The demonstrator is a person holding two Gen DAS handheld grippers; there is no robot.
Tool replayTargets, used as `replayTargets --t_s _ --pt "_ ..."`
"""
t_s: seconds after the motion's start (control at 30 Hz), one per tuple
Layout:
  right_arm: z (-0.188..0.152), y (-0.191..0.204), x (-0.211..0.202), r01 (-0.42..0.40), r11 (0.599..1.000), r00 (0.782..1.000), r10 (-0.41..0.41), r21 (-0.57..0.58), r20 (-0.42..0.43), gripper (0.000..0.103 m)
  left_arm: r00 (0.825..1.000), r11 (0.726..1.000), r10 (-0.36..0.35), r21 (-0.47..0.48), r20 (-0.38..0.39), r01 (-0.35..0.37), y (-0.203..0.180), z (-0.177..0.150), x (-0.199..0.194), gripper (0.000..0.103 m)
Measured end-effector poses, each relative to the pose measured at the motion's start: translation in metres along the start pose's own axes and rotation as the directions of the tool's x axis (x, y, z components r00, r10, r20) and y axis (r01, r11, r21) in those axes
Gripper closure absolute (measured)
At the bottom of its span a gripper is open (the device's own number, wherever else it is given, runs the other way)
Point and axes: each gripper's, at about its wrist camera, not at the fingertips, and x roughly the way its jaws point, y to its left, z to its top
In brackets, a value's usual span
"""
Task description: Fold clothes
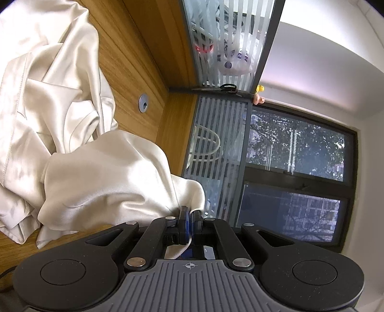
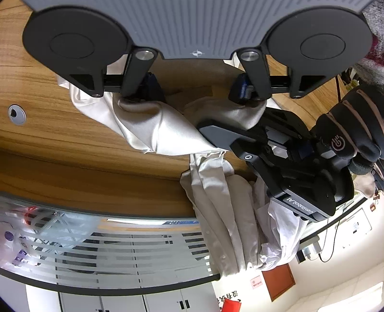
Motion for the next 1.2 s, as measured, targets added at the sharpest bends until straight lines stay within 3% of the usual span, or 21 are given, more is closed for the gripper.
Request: replayTargets --t_s 0.03,0.07,0.13,0.3,0.4,0.7,0.77,0.83,0.93,1.07,1.2 --pt "0.000 0.000 0.000 0.000 1.000 1.000 0.000 0.002 -0.003 0.063 1.000 1.000 0.001 0.004 0.006 -0.001 -0.001 0.000 -0.001 0.100" --pt "-0.001 -0.001 0.000 0.001 1.000 1.000 -0.001 0.005 -0.010 0.070 1.000 1.000 0.000 0.006 0.015 0.000 -0.001 0.001 -0.003 0.100" --pt "-0.001 -0.002 -0.001 0.012 1.000 1.000 -0.012 0.015 -0.017 0.103 0.999 1.000 -0.007 0.003 0.036 0.007 -0.001 0.004 -0.009 0.100" --pt "0.000 -0.008 -0.010 0.011 0.998 1.000 -0.010 0.056 -0.016 0.103 0.994 0.999 0.039 0.025 0.101 -0.041 0.003 0.011 -0.029 0.101" --pt "0.003 -0.008 -0.017 0.015 0.998 1.000 -0.014 0.055 -0.017 0.103 0.992 0.999 0.034 0.007 0.123 -0.036 0.007 0.013 -0.036 0.101" --pt "0.006 -0.005 -0.008 0.018 0.996 0.997 -0.012 0.087 -0.073 0.099 0.994 1.000 0.014 0.016 0.111 -0.016 0.003 0.011 -0.030 0.101" --pt "0.007 -0.009 -0.006 0.002 0.990 0.998 0.007 0.139 -0.063 0.097 0.994 1.000 0.018 0.020 0.106 -0.020 0.003 0.010 -0.029 0.101" --pt "0.009 -0.013 -0.005 -0.022 0.978 0.998 0.034 0.209 -0.052 0.079 0.995 0.999 0.022 0.026 0.102 -0.025 0.003 0.010 -0.029 0.101" --pt "0.008 -0.025 -0.004 -0.061 0.932 0.997 0.077 0.357 -0.029 0.071 0.995 0.999 0.024 0.032 0.100 -0.027 0.004 0.009 -0.028 0.101" --pt "-0.003 -0.042 0.002 -0.137 0.811 0.988 0.153 0.568 0.019 0.071 0.994 0.999 0.024 0.038 0.103 -0.028 0.004 0.009 -0.028 0.101" --pt "-0.014 -0.050 0.015 -0.139 0.701 0.985 0.173 0.699 0.022 0.070 0.995 0.999 0.020 0.046 0.093 -0.024 0.002 0.007 -0.024 0.101"
